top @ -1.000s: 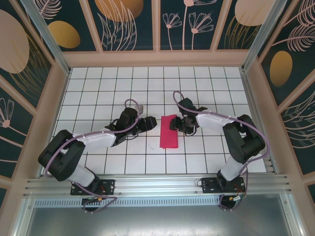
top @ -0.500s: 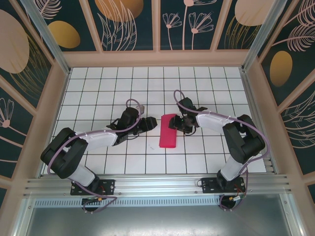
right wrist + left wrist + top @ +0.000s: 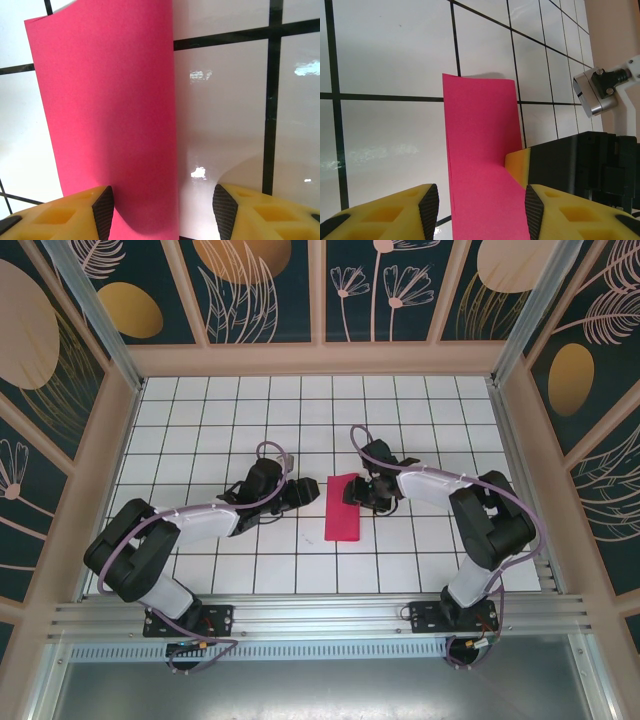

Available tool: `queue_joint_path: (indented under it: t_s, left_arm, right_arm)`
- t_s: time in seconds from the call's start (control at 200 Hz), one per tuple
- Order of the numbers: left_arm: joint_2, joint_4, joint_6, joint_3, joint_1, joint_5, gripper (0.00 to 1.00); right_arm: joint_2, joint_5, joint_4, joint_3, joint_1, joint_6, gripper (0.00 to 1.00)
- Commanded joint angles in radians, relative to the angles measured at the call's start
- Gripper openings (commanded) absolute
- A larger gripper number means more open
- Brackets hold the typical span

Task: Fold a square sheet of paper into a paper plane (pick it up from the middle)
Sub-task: Fold the square sheet of paper in half at the center of the table.

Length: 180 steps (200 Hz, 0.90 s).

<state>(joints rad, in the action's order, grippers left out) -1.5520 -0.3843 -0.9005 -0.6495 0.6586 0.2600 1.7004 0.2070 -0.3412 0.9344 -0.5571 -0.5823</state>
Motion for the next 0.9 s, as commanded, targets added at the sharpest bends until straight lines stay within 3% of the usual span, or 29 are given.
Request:
queue_joint_path:
  t_s: [0.0, 0.385, 0.671, 0.896]
  left_arm:
    - [-0.009, -0.024, -0.008, -0.024, 0.006, 0.018, 0.52]
    - [-0.011, -0.024, -0.006, -0.024, 0.005, 0.022, 0.50]
    - [-0.021, -0.024, -0.002, -0.029, 0.006, 0.030, 0.50]
    - [-0.026, -0.032, -0.005, -0.023, 0.006, 0.037, 0.44]
  right_arm:
    - [0.034, -0.029, -0.018, 0.005, 0.000, -0.005, 0.59]
    - [0.016, -0.006, 0.004, 0.003, -0.001, -0.024, 0.59]
    - [0.027, -0.037, -0.009, 0.005, -0.003, -0.027, 0.59]
    - [0.048, -0.092, -0.041, 0.016, -0.017, -0.024, 0.59]
